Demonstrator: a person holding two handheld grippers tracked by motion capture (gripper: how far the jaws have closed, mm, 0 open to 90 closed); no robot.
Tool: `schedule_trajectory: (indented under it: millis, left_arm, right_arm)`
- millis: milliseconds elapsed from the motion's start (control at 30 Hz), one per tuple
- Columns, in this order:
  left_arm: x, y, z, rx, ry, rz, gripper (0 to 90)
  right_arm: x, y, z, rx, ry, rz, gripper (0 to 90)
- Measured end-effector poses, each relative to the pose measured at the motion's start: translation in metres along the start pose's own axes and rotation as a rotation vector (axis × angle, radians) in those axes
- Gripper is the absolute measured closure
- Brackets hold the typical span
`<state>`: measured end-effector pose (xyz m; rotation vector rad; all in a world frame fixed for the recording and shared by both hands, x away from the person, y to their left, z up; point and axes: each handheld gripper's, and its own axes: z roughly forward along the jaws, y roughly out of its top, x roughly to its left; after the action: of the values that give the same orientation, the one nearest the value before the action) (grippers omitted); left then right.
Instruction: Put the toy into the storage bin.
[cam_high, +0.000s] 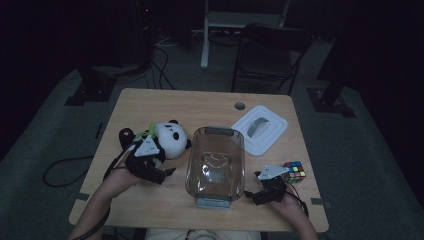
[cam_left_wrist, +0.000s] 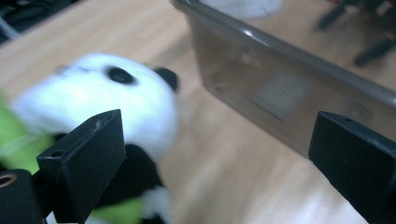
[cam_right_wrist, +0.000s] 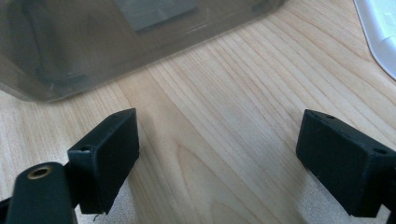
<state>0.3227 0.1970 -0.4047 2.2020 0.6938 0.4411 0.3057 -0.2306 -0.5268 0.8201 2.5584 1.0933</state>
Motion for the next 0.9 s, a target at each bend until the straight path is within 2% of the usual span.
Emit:
schedule_trajectory:
  millis: [133,267,333,400,433,467,600,667,800,900]
  left_arm:
    - [0.016,0.006,-0.004,-0.007,0.029,-0.014,4.5]
    - [0.034,0.010,-0.007,-0.014,0.062,-0.046,4.5]
    - [0.045,0.011,-0.007,-0.003,0.071,-0.060,4.5]
    - [0.058,0.010,-0.004,0.017,0.091,-0.081,4.6]
    - [0.065,0.008,-0.002,0.023,0.089,-0.103,4.6]
    - [0.072,0.007,0.000,0.031,0.107,-0.124,4.6]
    - [0.092,-0.003,0.011,0.084,0.076,-0.175,6.9]
    - [0.099,-0.009,0.020,0.121,0.075,-0.197,6.9]
    - [0.105,-0.017,0.030,0.167,0.061,-0.221,11.3]
    - [0.107,-0.019,0.033,0.183,0.059,-0.242,15.0]
  right_arm:
    - [0.000,0.000,0.000,0.000,-0.005,0.004,12.7]
    - [-0.001,0.000,0.000,0.000,-0.007,0.005,12.7]
    - [-0.001,0.000,0.000,0.000,-0.007,0.005,12.7]
    - [0.000,0.000,0.000,0.001,-0.007,0.007,12.7]
    - [0.000,0.000,0.000,0.001,-0.007,0.006,12.7]
    - [0.000,0.000,0.000,0.001,-0.007,0.006,12.7]
    - [-0.001,0.000,0.000,0.001,-0.009,0.008,12.7]
    - [-0.001,0.000,0.000,0.001,-0.010,0.009,12.7]
    - [-0.001,0.000,0.000,0.001,-0.011,0.010,12.7]
    - [-0.001,0.000,0.000,0.000,-0.011,0.011,12.7]
